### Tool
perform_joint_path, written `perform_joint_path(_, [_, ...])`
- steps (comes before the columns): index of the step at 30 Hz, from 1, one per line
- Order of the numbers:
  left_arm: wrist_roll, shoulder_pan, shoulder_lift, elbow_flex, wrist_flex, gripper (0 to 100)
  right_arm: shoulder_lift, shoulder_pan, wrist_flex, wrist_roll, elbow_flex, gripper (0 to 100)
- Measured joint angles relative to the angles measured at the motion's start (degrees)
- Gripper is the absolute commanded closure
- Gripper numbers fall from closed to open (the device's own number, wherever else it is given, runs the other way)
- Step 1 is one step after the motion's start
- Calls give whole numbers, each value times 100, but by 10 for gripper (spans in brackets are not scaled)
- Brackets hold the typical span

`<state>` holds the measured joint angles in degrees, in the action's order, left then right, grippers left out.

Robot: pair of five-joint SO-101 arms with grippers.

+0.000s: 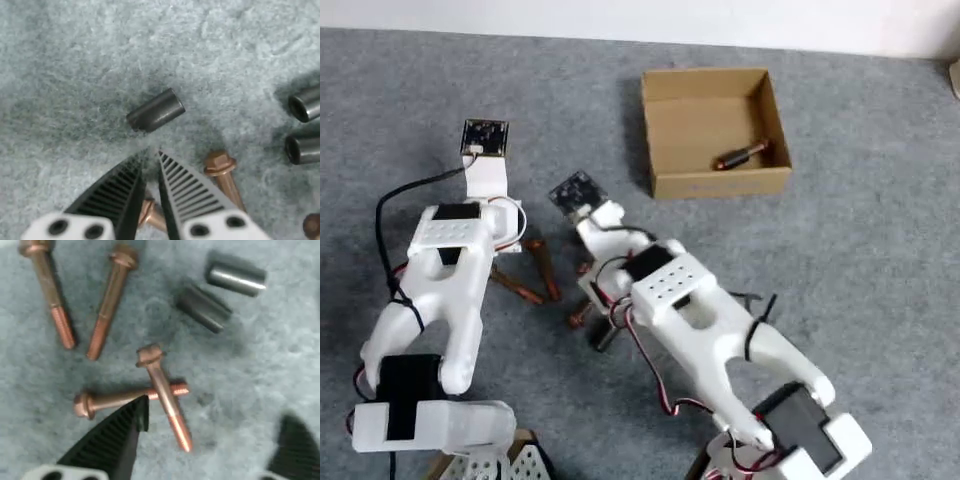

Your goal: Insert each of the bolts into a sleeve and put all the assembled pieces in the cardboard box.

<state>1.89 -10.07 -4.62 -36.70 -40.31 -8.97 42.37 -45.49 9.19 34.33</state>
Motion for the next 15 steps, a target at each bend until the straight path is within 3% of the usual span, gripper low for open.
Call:
perform_joint_path(11, [0, 0, 0, 0, 0, 989, -659, -97, 53, 158, 651, 570])
perform_joint_path(15, [0, 0, 0, 0, 0, 989, -651, -97, -149, -782, 659, 570])
